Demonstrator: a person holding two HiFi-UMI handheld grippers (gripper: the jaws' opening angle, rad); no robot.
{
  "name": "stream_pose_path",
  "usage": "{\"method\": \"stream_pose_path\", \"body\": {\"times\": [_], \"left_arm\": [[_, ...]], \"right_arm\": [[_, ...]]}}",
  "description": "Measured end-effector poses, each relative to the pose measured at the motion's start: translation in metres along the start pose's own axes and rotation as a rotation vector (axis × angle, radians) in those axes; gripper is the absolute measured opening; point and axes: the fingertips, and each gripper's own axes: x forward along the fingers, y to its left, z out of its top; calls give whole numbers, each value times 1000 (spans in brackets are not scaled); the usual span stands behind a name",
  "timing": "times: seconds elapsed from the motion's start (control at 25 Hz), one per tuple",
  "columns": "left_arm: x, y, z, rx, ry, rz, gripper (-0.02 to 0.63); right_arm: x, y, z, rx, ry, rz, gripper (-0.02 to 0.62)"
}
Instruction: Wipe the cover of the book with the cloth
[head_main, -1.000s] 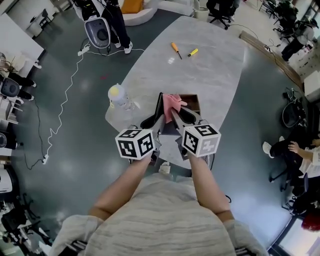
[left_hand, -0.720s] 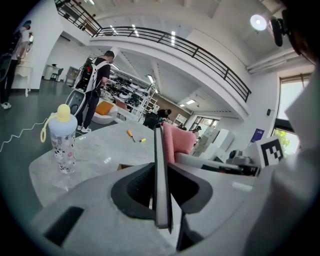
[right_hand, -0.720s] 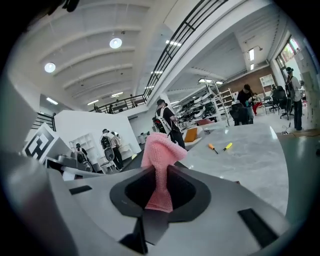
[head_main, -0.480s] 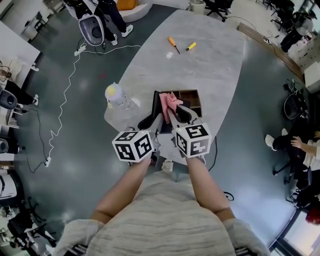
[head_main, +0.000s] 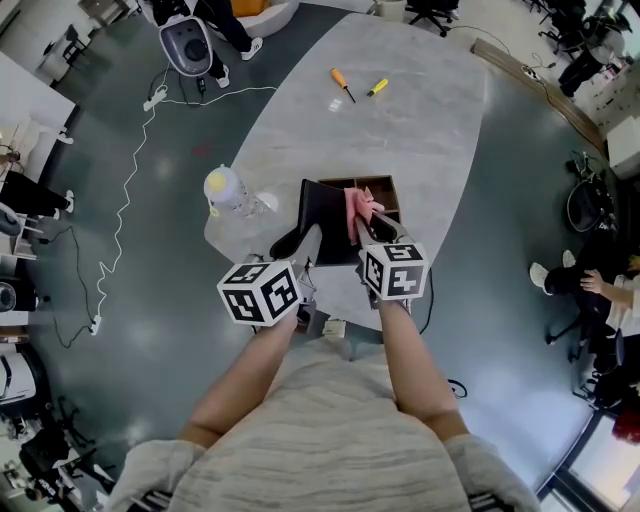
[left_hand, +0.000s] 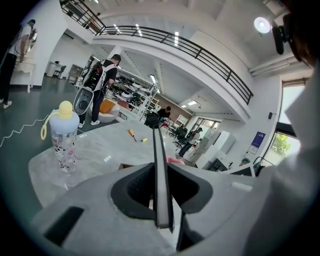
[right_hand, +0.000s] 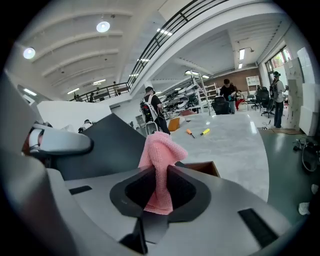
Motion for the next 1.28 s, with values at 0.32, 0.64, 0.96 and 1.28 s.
{"method": "stream_pose_path", "body": {"times": [0.32,0.64,0.96,1.28], "left_arm": [[1,-2,0,-2,2,-9,80],[1,0,0,-11,-1,-14,79],[-1,3,-2,-18,-5,-13,79],[-2,7,-3,-19,-8,-4,80]], "right_arm": [[6,-42,-25,22,67,-99,58],[9,-53,-32,38,94,-118,58],[0,-24,-22,9,91,-57,58],[-13,30,-6,31,48,68,58]]}}
